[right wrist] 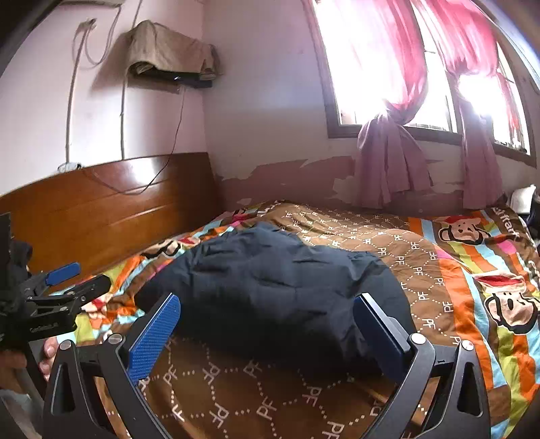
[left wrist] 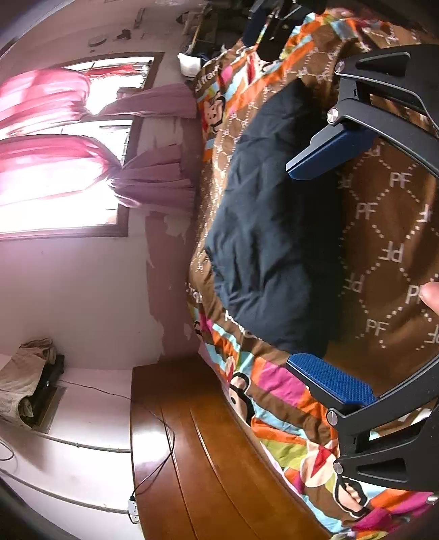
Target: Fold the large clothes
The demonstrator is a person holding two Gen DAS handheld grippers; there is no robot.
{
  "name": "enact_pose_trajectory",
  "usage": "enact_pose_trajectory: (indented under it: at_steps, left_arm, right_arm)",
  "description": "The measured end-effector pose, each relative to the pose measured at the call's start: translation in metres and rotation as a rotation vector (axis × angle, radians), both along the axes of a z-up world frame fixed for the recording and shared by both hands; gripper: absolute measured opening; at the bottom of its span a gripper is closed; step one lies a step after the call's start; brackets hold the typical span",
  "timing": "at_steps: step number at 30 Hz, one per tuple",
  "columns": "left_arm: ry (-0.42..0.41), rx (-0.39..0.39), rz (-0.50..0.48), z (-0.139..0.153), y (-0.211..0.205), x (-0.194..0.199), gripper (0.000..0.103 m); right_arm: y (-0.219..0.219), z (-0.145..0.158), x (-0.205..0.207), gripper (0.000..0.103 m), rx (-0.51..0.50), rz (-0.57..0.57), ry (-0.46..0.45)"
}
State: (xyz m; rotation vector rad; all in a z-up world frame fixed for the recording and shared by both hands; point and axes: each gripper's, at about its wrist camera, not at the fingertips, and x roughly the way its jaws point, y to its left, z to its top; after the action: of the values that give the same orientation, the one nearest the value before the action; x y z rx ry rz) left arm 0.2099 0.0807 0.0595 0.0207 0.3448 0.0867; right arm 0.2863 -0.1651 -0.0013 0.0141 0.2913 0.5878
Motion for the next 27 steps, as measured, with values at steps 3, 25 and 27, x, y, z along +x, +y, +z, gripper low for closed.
enact_pose_trajectory:
  at_steps: [3,25,27]
  left_arm:
    - [0.017,0.002,0.003,-0.009,0.002,-0.002,0.101]
    - [0.068,-0.019,0.012,-0.029,0.006,0.001,0.101]
    - [0.066,-0.018,0.012,-0.029,0.007,0.001,0.101]
  right_arm:
    - [0.005,-0.007,-0.007,0.103,-0.031,0.002,-0.016]
    - [0.018,-0.039,0.005,0.103,-0.059,-0.017,0.106]
    - [0.018,-0.039,0.005,0.103,-0.059,-0.018,0.106]
